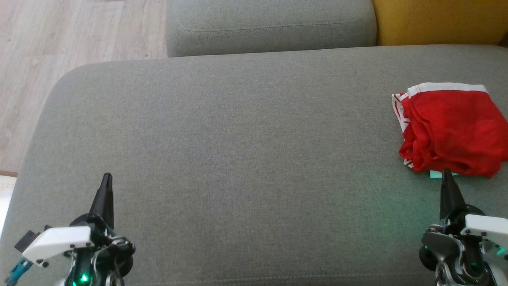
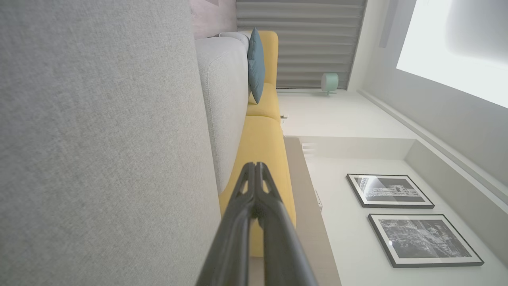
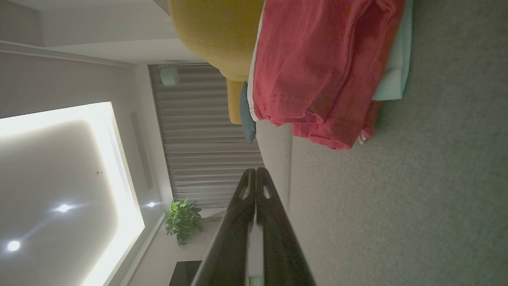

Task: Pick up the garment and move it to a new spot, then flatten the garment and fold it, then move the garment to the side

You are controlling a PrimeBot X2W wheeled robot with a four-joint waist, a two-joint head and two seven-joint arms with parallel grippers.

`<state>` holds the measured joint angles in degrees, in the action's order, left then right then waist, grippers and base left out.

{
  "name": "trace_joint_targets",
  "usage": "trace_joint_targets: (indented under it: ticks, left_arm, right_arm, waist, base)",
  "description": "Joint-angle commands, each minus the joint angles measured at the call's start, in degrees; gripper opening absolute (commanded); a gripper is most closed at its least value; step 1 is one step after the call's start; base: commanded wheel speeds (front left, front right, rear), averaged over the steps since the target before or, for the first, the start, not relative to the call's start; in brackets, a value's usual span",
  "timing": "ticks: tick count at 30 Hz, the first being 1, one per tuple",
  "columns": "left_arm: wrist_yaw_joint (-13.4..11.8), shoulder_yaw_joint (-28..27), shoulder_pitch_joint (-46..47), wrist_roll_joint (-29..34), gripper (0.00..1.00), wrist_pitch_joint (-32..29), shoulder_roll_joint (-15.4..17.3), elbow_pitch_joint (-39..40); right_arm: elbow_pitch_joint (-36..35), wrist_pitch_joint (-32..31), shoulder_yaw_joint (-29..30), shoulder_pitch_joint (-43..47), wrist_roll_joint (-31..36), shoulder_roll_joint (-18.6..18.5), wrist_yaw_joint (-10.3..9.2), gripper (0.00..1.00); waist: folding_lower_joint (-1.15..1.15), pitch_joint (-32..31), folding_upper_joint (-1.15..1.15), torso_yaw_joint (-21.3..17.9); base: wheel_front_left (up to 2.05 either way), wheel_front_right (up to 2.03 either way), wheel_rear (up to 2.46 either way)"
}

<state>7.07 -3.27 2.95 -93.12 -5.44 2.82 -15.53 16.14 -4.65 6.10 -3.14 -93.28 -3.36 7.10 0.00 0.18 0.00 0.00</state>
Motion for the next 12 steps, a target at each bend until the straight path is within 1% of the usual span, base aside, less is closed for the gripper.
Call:
trace_joint_targets:
  ticks: [1, 12]
  left_arm:
    - [0.4, -2.2, 3.2, 0.1, 0.0, -0.2, 0.8, 1.5]
    - [0.4, -2.4, 3.2, 0.2, 0.0, -0.3, 0.7, 1.5]
  right_arm:
    - [-2.2, -0.7, -1.0, -2.9, 0.0, -0.5, 0.39, 0.0]
    - [-2.2, -0.9, -0.8, -2.9, 0.1, -0.4, 0.39, 0.0]
  waist:
    - [0.0, 0.0, 0.0, 0.0]
    - [0.0, 0.0, 0.0, 0.0]
  base:
    - [0.0, 0.0, 0.0]
    - [0.0, 0.0, 0.0]
